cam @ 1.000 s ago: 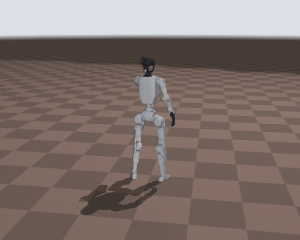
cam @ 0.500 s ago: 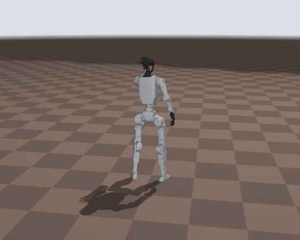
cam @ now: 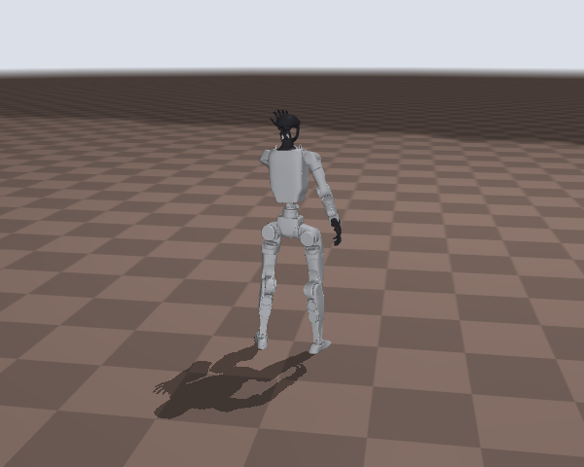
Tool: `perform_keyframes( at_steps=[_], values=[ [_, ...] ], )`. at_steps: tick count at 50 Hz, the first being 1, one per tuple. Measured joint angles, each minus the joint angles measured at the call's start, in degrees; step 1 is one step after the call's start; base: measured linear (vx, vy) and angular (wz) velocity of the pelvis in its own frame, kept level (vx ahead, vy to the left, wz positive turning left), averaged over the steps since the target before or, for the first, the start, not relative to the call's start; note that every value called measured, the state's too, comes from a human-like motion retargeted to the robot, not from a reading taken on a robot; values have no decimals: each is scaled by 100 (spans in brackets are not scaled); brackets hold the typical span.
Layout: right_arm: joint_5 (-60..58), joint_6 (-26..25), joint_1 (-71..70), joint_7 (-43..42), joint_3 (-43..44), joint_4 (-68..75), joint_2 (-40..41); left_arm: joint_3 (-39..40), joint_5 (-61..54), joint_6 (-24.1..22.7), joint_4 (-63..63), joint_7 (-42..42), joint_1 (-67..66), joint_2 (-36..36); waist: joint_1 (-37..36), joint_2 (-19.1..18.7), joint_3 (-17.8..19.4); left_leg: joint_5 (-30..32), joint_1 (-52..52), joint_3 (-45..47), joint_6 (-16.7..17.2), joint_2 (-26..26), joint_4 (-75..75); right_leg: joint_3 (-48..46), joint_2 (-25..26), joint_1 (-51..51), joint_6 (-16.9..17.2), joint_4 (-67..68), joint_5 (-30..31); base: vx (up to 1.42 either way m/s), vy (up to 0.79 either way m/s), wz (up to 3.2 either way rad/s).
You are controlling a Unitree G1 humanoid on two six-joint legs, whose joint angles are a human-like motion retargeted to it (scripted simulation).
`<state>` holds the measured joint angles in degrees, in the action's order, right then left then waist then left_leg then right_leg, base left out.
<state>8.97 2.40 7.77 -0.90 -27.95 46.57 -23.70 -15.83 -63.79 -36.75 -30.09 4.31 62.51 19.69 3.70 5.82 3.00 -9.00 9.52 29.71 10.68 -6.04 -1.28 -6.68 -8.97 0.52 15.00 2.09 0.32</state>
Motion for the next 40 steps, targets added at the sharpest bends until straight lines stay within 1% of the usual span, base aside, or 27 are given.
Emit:
perform_keyframes(
  at_steps=[2, 4, 5, 7, 10, 12, 15, 18, 20, 23, 27, 31, 33, 35, 37, 40],
  values=[
    [-159, -9, 8, 200, -43, -23, -4, -158, 72, 88, -588, -367, 167, -1, 1, 4, -32, 4, -4, 53, 10, -18, -6, 47, 32, -31, 0, -16, 22, -1, -3, -22],
    [-272, -13, -21, 338, -36, -27, -1, -143, 155, 143, -839, -538, 208, 41, 9, 2, -38, 4, 0, 88, 13, -24, -8, 82, 45, -48, 0, -18, 31, 0, -1, -9],
    [-308, -14, -36, 364, -20, -24, 5, -90, 199, 149, -854, -542, 179, 70, 14, -1, -37, 2, 5, 101, 12, -24, -7, 95, 47, -51, 0, -16, 32, 0, 0, 0],
    [-284, -16, -51, 275, 34, -12, 26, 122, 247, 100, -537, -283, -33, 155, 26, -18, -20, -5, 29, 111, 6, -17, -1, 109, 38, -38, 0, -4, 24, 0, 0, 0],
    [-94, -10, -64, 22, 92, 8, 38, 484, 227, 36, 491, 328, -476, 311, 52, -63, 26, -18, 74, 96, -9, 2, 13, 101, 9, 9, 0, 26, -4, 0, 0, 0],
    [41, 0, -50, -126, 81, 17, 41, 589, 38, 31, 1435, 662, -769, 390, 52, -90, 46, -25, 97, 78, -15, 11, 24, 86, -10, 39, 0, 42, -21, 0, 0, 0],
    [171, -1, -31, -369, 4, 31, 46, 586, -636, 34, 2957, 1060, -1017, 449, 42, -123, 78, -29, 119, 49, -17, 23, 35, 55, -33, 75, 0, 62, -47, 0, 0, 0],
    [234, -34, -31, -522, -127, 34, 33, 515, -1649, 108, 4089, 1164, -989, 427, 36, -134, 114, -24, 120, 24, -23, 36, 35, 29, -54, 86, 0, 74, -63, 0, 0, 0],
    [187, -48, 2, -534, -192, 15, 25, 456, -1973, 97, 4286, 1120, -978, 411, 31, -123, 121, -21, 109, 24, -18, 36, 34, 26, -54, 78, 0, 67, -58, 0, 0, 0],
    [82, -63, 52, -429, -191, -13, 17, 339, -1918, -49, 3568, 774, -895, 389, 18, -87, 144, -6, 79, 36, -9, 21, 21, 36, -31, 43, 0, 48, -30, 0, 0, 0],
    [76, -68, 72, -180, -126, 5, 15, 139, -1312, -41, 1698, 125, -539, 328, -26, -24, 181, 17, 31, 77, -13, -14, -4, 73, 27, -29, 0, 19, 18, 0, 0, 0],
    [-214, -76, 66, 95, -128, -56, -31, -205, -508, -68, -194, -147, -36, 249, -31, 8, 189, 35, 5, 148, 6, -66, -26, 129, 106, -94, 0, -10, 65, 0, 0, 0],
    [-380, -57, 83, 258, -127, -107, -51, -333, -112, -45, -903, -348, 104, 235, -28, 20, 174, 38, 4, 184, 21, -89, -27, 158, 140, -110, 0, -22, 82, 0, 0, 0],
    [-463, -27, 94, 362, -82, -146, -54, -281, 255, 10, -1309, -480, 114, 249, -27, 33, 170, 35, 8, 204, 24, -101, -22, 177, 154, -115, 0, -24, 88, 0, 0, 0],
    [-466, -11, 101, 334, -3, -159, -40, -55, 515, 19, -1296, -320, -66, 264, -29, 36, 183, 27, 22, 203, 18, -98, -12, 181, 148, -100, 0, -18, 79, 0, 0, 0],
    [-353, -16, 113, 115, 98, -149, -25, 362, 701, -57, -609, 408, -516, 299, -27, 8, 201, 10, 56, 170, 1, -79, 5, 157, 113, -48, 0, 1, 47, 0, 0, 0]
  ],
)
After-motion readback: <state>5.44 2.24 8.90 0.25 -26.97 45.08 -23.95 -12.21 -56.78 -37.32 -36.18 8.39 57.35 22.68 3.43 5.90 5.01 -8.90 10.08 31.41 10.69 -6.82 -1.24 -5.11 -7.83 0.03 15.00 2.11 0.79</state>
